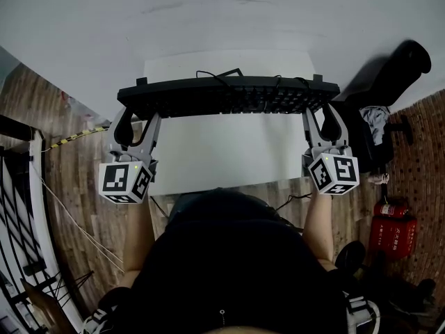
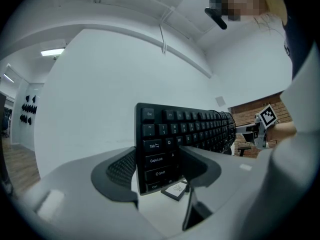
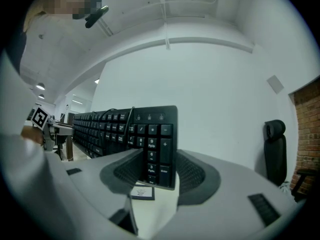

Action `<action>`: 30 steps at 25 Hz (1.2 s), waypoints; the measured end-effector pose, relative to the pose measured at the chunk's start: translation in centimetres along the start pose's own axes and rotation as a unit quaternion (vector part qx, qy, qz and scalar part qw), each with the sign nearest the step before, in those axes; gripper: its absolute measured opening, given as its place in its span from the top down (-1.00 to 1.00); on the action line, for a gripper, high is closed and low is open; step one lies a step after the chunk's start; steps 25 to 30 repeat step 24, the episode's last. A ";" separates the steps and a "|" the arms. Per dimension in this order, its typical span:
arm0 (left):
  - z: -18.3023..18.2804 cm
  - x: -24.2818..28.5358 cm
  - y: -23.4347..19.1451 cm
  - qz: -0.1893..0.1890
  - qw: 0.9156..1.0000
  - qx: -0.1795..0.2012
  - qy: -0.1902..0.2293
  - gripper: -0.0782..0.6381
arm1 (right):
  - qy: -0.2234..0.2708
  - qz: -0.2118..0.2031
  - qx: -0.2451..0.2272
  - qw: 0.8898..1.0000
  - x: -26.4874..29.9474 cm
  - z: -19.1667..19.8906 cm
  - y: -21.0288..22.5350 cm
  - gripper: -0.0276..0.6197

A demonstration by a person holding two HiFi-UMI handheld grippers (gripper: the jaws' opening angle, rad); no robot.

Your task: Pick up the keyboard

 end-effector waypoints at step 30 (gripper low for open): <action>0.5 -0.3 1.0 -0.001 1.000 -0.005 -0.010 0.03 | -0.018 0.000 -0.003 1.000 -0.6 0.3 0.7 0.27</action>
Point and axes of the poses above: the fingertips, and each gripper's own axes: x forward along the fingers, y to its right, z out of its underside, the point moved 5 cm from there along -x, backward along the fingers, and after that the axes turned 9 degrees about y, right-handed, at the moved point
